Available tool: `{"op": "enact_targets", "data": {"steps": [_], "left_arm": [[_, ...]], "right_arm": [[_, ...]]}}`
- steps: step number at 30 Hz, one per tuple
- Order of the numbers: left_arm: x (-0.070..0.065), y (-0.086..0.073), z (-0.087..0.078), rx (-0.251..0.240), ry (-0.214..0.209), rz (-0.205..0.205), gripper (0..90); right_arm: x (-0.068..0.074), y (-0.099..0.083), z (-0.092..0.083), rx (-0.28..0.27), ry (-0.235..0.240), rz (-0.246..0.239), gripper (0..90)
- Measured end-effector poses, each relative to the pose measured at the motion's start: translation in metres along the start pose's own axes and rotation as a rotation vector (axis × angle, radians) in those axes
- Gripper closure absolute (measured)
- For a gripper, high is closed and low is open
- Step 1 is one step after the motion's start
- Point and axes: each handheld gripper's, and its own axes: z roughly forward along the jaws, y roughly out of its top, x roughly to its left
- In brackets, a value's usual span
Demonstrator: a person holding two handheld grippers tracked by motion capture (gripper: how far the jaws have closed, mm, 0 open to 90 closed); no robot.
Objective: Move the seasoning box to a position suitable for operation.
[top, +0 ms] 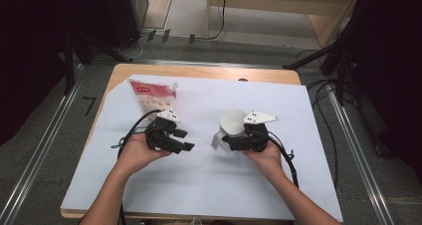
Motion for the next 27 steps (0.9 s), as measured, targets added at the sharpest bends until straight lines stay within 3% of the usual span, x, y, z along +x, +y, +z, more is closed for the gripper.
{"op": "enact_targets", "data": {"steps": [3,5,7,16,20,23,27], "left_arm": [[0.000,0.000,0.000,-0.001,-0.001,0.000,43.1],[0.000,0.000,0.001,0.004,0.003,-0.001,43.2],[0.000,0.000,0.002,0.006,-0.001,0.001,43.2],[-0.002,0.001,0.005,0.012,-0.004,0.005,43.2],[-0.003,0.001,0.004,0.014,-0.005,0.011,43.2],[-0.003,0.001,0.005,0.013,-0.012,0.021,43.3],[-0.004,0.002,0.005,0.009,-0.017,0.021,43.5]], "right_arm": [[0.004,-0.004,0.011,0.025,-0.014,-0.033,13.1],[0.005,-0.007,0.014,0.041,-0.016,-0.031,13.1],[0.005,-0.009,0.016,0.030,-0.020,-0.053,13.1],[0.002,-0.014,0.017,-0.004,0.005,-0.048,12.7],[0.003,-0.012,0.015,0.019,-0.004,-0.054,11.3],[-0.001,-0.011,0.013,0.022,0.036,-0.033,5.0],[-0.003,-0.009,0.008,0.039,0.026,-0.019,4.3]]}}
